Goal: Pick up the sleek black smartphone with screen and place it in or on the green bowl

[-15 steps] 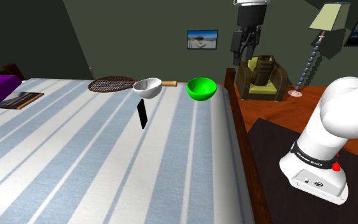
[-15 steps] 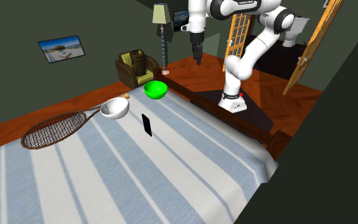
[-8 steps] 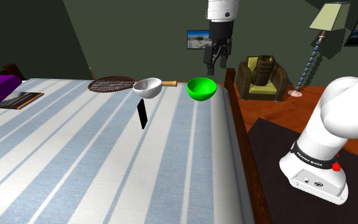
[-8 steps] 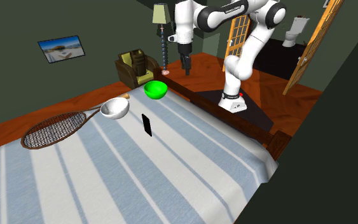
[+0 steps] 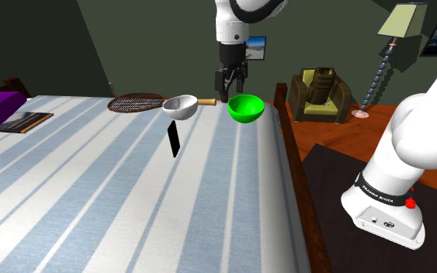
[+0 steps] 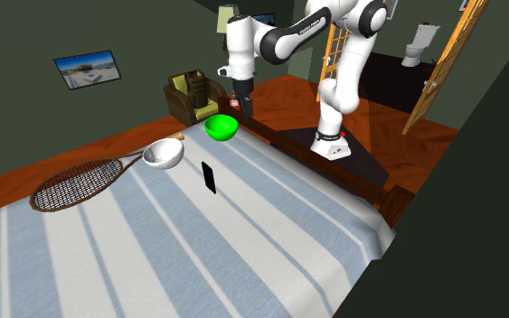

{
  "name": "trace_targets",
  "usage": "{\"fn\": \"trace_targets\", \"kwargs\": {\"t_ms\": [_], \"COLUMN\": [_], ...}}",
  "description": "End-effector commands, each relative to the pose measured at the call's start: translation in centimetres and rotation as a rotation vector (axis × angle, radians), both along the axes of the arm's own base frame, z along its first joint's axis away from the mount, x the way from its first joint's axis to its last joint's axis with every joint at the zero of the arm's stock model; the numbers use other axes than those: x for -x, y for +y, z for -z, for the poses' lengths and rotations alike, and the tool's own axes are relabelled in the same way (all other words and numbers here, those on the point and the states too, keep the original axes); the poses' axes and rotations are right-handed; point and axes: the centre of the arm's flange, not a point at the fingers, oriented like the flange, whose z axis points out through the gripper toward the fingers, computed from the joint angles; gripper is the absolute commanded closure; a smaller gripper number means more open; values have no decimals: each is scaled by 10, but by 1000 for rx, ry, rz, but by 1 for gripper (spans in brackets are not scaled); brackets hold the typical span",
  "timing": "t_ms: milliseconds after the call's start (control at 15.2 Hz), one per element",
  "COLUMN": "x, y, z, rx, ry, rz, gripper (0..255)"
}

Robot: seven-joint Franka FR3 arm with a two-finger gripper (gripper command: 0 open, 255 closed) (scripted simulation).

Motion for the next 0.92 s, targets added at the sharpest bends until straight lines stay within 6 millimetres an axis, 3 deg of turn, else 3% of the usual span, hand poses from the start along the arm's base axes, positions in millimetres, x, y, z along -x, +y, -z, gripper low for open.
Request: {"fn": "trace_targets", "kwargs": {"t_ms": [0,858], "x": [-17,-136], "y": [16,120], "z": [11,77], "rx": [2,21], "ry": [-4,-27], "rz": [-22,-163], "gripper": [0,0]}}
